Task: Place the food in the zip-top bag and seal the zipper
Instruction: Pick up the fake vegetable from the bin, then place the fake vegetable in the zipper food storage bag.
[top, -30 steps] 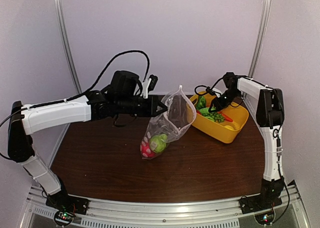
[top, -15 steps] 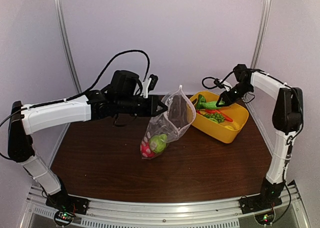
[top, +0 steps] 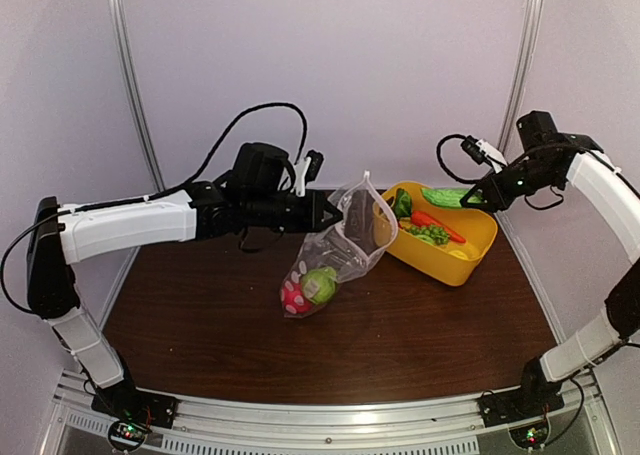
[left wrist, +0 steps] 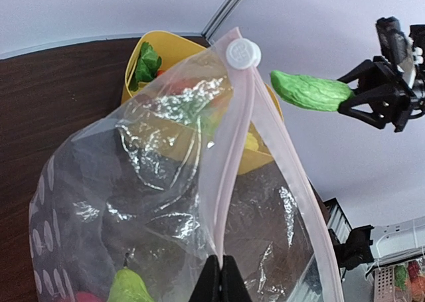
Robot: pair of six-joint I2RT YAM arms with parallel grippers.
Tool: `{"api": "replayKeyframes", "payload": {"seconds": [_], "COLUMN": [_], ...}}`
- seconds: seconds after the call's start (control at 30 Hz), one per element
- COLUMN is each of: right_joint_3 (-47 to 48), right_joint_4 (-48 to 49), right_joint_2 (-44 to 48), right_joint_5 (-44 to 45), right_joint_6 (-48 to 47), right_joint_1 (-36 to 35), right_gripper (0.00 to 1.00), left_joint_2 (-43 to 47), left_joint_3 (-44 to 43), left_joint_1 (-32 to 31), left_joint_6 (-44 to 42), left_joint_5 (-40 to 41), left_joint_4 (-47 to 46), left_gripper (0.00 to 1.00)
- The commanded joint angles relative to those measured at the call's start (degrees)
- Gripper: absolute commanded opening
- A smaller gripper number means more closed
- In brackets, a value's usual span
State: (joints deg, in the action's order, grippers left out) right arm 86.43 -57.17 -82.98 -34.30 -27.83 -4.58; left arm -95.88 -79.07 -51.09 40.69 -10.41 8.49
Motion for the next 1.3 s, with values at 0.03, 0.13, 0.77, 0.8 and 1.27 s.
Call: {"api": "replayKeyframes", "payload": {"seconds": [0.03,0.13,0.77,0.8,1.27], "right_joint_3": [0.14,1.92,15.32,15.51,17.43], "right_joint_4": [-8.7,-9.43,-9.63,-9.47,-3.25], "right_joint_2": [8.35,9.0,-9.13,-9.32,-14.0], "right_joint_5": [-14.72,-15.86,10.68,12.1,26.44], "right_joint_6": [-7.23,-6.15,-0.19,-0.48,-5.67], "right_joint_1": [-0.61,-4.22,-24.99,-26.02,-40.18], "right_gripper": [0.35,0.38,0.31,0.31,0.32], "left_joint_2": [-3.42,-4.74,-1.42,-1.2,-0.02], "left_joint_3": [-3.54,-4.94,-3.46,-3.32,-0.23], "left_joint_1": [0.38,0.39,0.39,0.38,0.3], "left_joint_6": [1.0,1.81,2.53,2.55,4.95], "left_joint_5": [-0.92,-1.93,-5.9,-6.06,-10.04], "left_joint_4": [-3.68,-3.82,-4.47,-4.44,-10.6], "left_gripper": [0.0,0.0,0.0,0.0,0.0]}}
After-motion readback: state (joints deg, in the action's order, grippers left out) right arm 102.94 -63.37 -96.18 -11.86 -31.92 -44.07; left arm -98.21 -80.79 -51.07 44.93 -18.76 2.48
